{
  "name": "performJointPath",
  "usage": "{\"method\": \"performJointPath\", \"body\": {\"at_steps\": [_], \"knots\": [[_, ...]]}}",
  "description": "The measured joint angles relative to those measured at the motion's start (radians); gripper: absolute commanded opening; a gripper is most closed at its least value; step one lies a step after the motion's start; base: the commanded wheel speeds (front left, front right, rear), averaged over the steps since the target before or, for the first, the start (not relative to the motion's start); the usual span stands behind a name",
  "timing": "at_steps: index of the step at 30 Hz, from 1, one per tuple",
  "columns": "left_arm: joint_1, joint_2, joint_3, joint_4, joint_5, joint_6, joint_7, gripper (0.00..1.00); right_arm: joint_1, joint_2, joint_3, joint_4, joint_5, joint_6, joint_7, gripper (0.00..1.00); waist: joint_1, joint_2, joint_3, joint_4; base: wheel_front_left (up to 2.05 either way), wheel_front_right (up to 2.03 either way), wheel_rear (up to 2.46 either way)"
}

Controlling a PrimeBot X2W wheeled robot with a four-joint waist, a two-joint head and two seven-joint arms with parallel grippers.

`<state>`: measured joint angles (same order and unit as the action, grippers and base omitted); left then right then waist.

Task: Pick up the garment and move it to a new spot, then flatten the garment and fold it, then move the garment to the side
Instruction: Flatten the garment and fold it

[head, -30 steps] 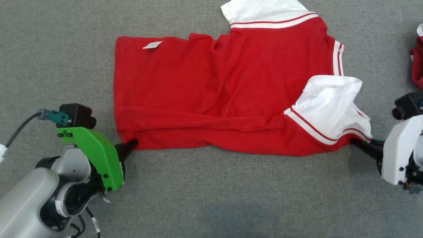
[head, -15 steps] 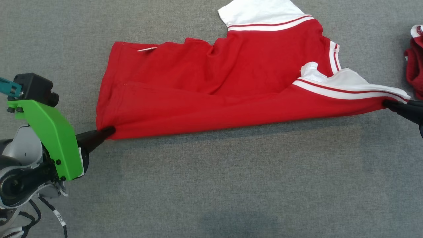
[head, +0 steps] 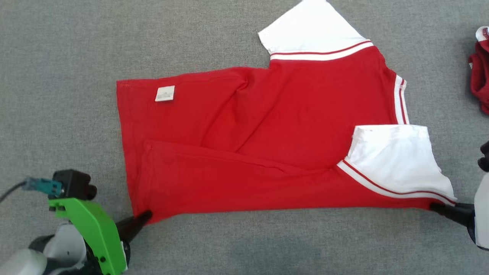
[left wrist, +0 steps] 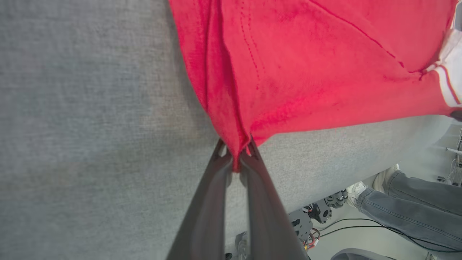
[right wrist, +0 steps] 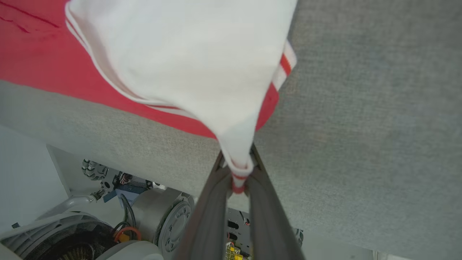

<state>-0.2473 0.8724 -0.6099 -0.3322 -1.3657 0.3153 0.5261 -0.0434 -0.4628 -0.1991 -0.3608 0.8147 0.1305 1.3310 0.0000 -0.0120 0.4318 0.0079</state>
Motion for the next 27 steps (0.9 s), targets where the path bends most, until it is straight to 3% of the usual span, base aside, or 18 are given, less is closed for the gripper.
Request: {"method": "performJointPath", "body": {"at_steps": [9, 10, 11, 12, 13, 14, 19, 22, 27], "knots": [[0.135, -0.058, -0.055, 0.002, 0.055, -0.008, -0.125, 0.00, 0.150, -0.010, -0.027, 0.013, -0.035, 0.000, -0.109, 0.00, 0.0000, 0.0000, -0.014, 0.016, 0.00, 0.00, 0.00], [0.137, -0.064, -0.055, 0.002, 0.058, -0.008, -0.134, 0.14, 0.156, -0.012, -0.021, 0.016, -0.040, 0.000, -0.121, 0.00, 0.0000, 0.0000, -0.016, 0.018, 0.00, 0.00, 0.00], [0.137, -0.068, -0.054, 0.004, 0.063, -0.008, -0.145, 0.36, 0.160, -0.019, -0.013, 0.018, -0.048, 0.000, -0.135, 0.00, 0.0000, 0.0000, -0.017, 0.022, 0.00, 0.00, 0.00], [0.137, -0.070, -0.055, 0.008, 0.071, -0.007, -0.151, 0.73, 0.161, -0.025, -0.007, 0.021, -0.053, 0.000, -0.152, 0.31, 0.0000, 0.0000, -0.019, 0.025, 0.00, 0.00, 0.00], [0.134, -0.069, -0.060, 0.011, 0.085, -0.006, -0.153, 1.00, 0.161, -0.027, -0.001, 0.024, -0.058, 0.000, -0.169, 0.80, 0.0000, 0.0000, -0.021, 0.028, 0.00, 0.00, 0.00], [0.134, -0.070, -0.065, 0.015, 0.101, -0.001, -0.156, 1.00, 0.162, -0.031, 0.012, 0.027, -0.064, 0.000, -0.181, 1.00, 0.0000, 0.0000, -0.023, 0.031, 0.00, 0.00, 0.00], [0.132, -0.063, -0.066, 0.017, 0.146, 0.034, -0.182, 1.00, 0.174, -0.053, 0.031, 0.024, -0.067, 0.000, -0.219, 1.00, 0.0000, 0.0000, -0.033, 0.040, 0.00, 0.00, 0.00], [0.127, -0.027, -0.035, 0.002, 0.184, 0.059, -0.212, 1.00, 0.151, -0.081, -0.005, 0.012, -0.067, 0.000, -0.242, 1.00, 0.0000, 0.0000, -0.029, 0.040, 0.00, 0.00, 0.00], [0.003, -0.003, 0.026, -0.001, 0.239, 0.082, -0.228, 1.00, -0.041, -0.119, -0.018, -0.007, -0.071, 0.000, -0.292, 1.00, 0.0000, 0.0000, -0.001, 0.043, 0.00, 0.00, 0.00]]}}
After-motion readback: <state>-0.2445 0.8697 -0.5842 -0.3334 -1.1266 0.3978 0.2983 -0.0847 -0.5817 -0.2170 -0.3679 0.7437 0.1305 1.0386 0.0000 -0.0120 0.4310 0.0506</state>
